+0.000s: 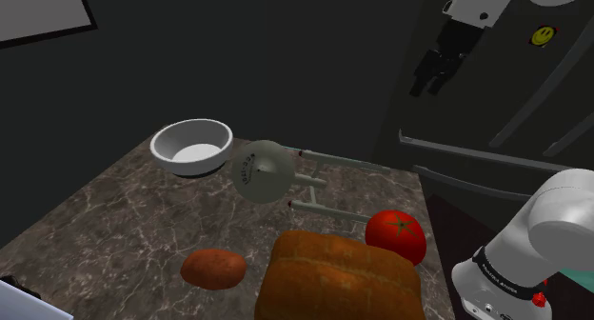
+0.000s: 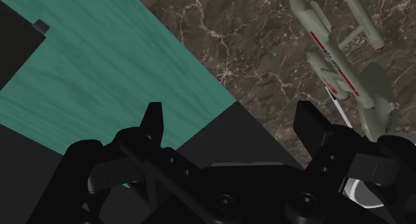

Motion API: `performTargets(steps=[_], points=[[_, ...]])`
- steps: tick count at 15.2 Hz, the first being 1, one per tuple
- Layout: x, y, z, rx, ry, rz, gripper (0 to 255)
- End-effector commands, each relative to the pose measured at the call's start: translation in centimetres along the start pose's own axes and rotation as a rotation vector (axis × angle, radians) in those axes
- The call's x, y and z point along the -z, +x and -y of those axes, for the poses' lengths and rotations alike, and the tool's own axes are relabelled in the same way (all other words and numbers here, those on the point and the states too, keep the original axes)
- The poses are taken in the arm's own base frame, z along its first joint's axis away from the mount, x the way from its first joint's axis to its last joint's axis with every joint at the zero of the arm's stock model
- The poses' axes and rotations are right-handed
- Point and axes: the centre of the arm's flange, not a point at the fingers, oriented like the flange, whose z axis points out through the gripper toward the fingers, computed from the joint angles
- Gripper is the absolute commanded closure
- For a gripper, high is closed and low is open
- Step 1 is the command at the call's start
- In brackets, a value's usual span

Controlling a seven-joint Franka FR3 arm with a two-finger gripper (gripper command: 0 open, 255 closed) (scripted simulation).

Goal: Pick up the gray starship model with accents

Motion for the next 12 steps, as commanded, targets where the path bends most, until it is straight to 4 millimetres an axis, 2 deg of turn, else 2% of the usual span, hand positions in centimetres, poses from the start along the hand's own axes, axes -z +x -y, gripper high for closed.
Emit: performTargets(steps=[1, 7, 12], points=[[0.0, 0.0, 0.0, 0.0, 0.0, 0.0, 0], [-5.3, -1.5, 6.5, -0.137, -0.039, -0.038, 0], [-9.9, -1.9, 11.8, -0.251, -0.071, -0.069, 0]])
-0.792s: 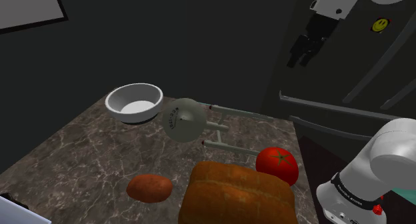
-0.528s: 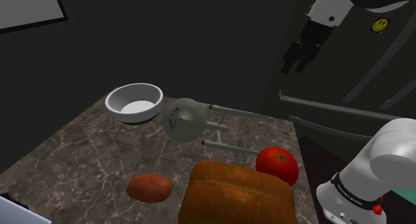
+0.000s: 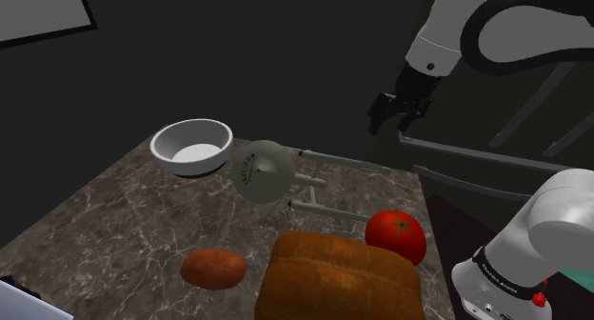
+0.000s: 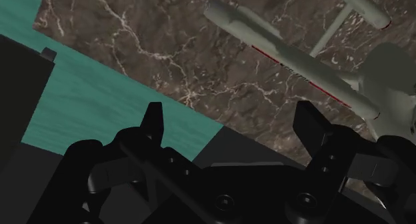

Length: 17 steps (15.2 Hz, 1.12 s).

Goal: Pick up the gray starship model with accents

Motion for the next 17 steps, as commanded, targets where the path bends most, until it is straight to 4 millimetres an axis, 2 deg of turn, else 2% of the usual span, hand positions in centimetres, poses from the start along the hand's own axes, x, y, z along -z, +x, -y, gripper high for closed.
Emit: performTargets(steps=[1, 8, 15, 17], points=[[-1.7, -0.8, 2.2, -0.05, -0.012, -0.014, 0], [-8.0, -2.0, 9.8, -0.21, -0.057, -0.058, 0], [-14.6, -1.7, 17.1, -0.369, -0.102, -0.101, 0], [-15.6, -1.7, 17.6, -0.381, -0.106, -0.104, 0]])
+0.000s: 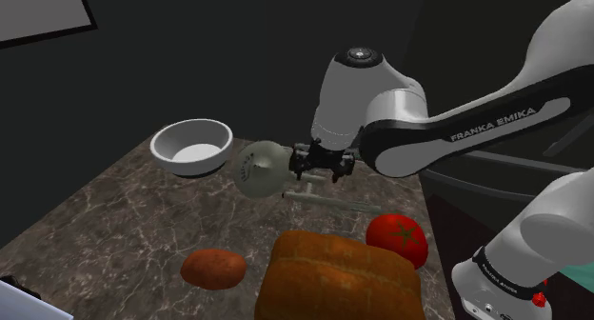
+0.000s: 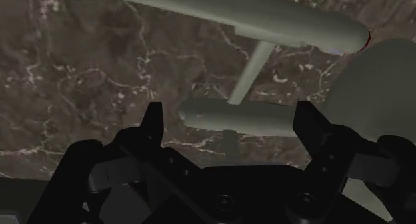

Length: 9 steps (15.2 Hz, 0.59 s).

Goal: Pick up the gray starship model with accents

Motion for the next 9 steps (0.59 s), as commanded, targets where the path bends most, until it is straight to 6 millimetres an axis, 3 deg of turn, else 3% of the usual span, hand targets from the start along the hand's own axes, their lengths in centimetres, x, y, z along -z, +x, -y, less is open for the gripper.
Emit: performTargets(steps=[1, 8, 9], points=[[-1.1, -0.5, 0.4, -0.026, 0.003, 0.012, 0], [-4.0, -1.1, 0.2, -0.026, 0.003, 0.012, 0], [-4.1, -1.1, 0.2, -0.026, 0.003, 0.012, 255]])
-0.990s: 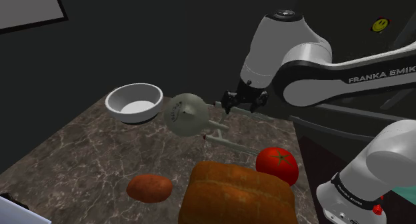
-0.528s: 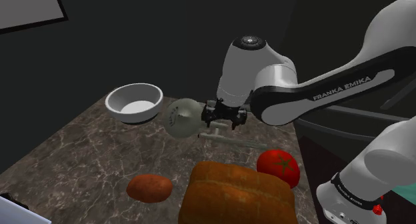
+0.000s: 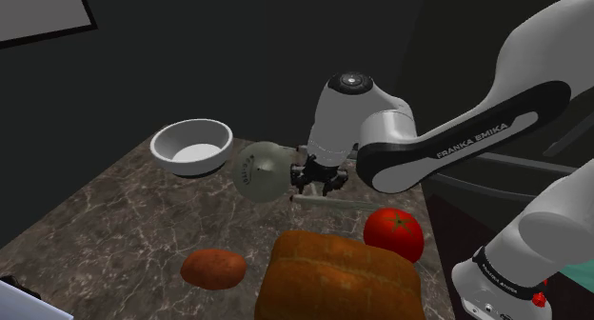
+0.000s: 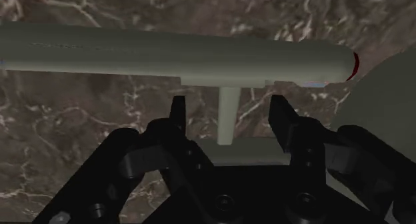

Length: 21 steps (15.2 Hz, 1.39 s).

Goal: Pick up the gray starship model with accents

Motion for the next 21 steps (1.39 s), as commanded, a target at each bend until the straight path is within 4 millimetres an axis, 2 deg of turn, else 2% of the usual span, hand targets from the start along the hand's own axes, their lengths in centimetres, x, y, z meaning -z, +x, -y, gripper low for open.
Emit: performTargets(steps=[1, 9, 21], points=[[-0.1, 0.0, 0.0, 0.0, 0.0, 0.0, 255], [-0.1, 0.0, 0.0, 0.0, 0.0, 0.0, 255], [6.1, 1.2, 0.5, 0.0, 0.0, 0.0, 255]])
